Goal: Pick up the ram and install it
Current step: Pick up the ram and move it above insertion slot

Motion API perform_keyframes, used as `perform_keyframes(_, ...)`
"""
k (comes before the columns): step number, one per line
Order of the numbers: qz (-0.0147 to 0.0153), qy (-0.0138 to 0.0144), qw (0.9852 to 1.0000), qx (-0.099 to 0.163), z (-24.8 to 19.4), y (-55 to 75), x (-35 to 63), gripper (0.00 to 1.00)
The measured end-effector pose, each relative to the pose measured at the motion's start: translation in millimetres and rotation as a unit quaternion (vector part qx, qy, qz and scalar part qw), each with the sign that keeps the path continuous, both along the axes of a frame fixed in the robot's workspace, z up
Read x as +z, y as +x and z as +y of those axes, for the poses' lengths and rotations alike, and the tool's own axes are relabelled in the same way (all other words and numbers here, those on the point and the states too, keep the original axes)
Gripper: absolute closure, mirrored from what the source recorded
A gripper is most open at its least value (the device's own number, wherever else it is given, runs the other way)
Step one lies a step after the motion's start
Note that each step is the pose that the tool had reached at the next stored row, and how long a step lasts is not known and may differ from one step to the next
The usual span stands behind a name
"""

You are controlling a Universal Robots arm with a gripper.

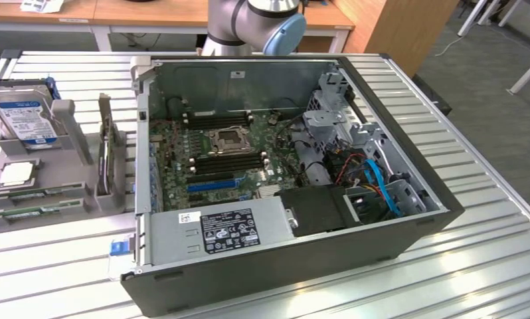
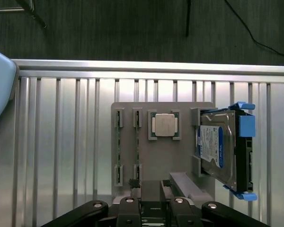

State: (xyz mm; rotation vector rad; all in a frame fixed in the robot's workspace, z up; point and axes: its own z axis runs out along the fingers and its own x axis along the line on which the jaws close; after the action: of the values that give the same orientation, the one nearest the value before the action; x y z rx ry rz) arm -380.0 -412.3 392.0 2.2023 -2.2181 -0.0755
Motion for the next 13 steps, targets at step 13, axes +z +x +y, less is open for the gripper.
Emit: perform_keyframes(13,0.0,0.0001,1.0,0.0,0.0,0.0,-8.3,0.71)
